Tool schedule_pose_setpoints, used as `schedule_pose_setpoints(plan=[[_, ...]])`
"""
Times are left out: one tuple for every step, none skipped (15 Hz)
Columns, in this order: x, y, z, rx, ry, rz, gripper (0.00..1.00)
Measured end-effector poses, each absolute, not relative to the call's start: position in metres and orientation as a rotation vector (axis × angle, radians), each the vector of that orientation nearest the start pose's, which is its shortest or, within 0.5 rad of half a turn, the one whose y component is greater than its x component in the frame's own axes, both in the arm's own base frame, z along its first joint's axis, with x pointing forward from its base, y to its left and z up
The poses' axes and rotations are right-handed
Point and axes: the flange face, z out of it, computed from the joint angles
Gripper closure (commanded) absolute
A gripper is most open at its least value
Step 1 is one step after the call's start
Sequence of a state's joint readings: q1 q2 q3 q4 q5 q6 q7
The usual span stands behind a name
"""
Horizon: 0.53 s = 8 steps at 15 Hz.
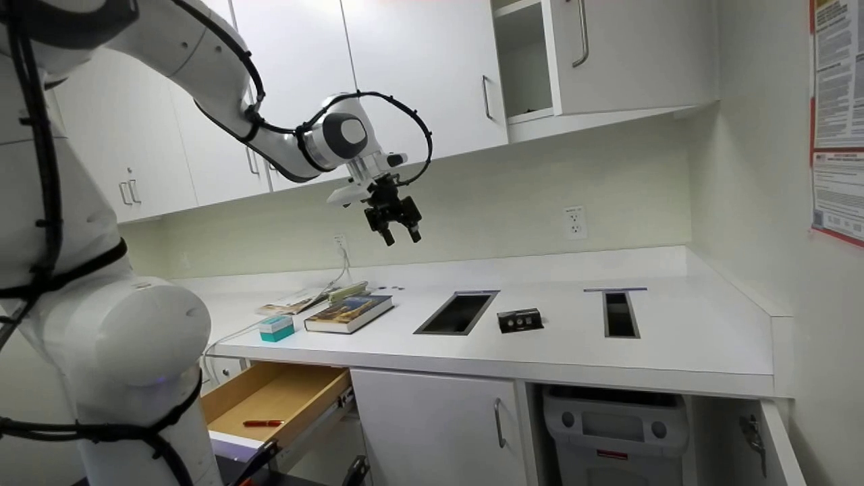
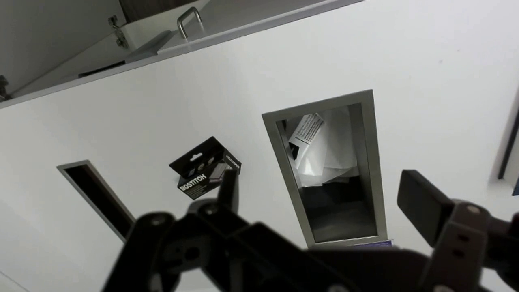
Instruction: Put the black box in the drawer
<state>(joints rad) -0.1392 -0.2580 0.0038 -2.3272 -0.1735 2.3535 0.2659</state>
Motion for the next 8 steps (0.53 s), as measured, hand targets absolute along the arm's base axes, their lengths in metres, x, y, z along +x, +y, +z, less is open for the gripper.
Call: schedule_pose_setpoints(plan=[[0.487,-0.068,0.471,-3.192,0.479,-0.478,0.0],[0.488,-0.066,0.473,-3.19,0.481,-0.484,0.0],[0.488,-0.066,0.473,-3.189,0.48,-0.484,0.0],[0.49,-0.066,0.473,-3.175,0.515,-0.509,0.0],[0.494,-0.066,0.473,-3.142,0.589,-0.551,0.0],[0.501,-0.066,0.47,-3.103,0.673,-0.584,0.0],[0.512,-0.069,0.465,-3.066,0.754,-0.602,0.0],[0.525,-0.073,0.457,-3.03,0.836,-0.611,0.0]])
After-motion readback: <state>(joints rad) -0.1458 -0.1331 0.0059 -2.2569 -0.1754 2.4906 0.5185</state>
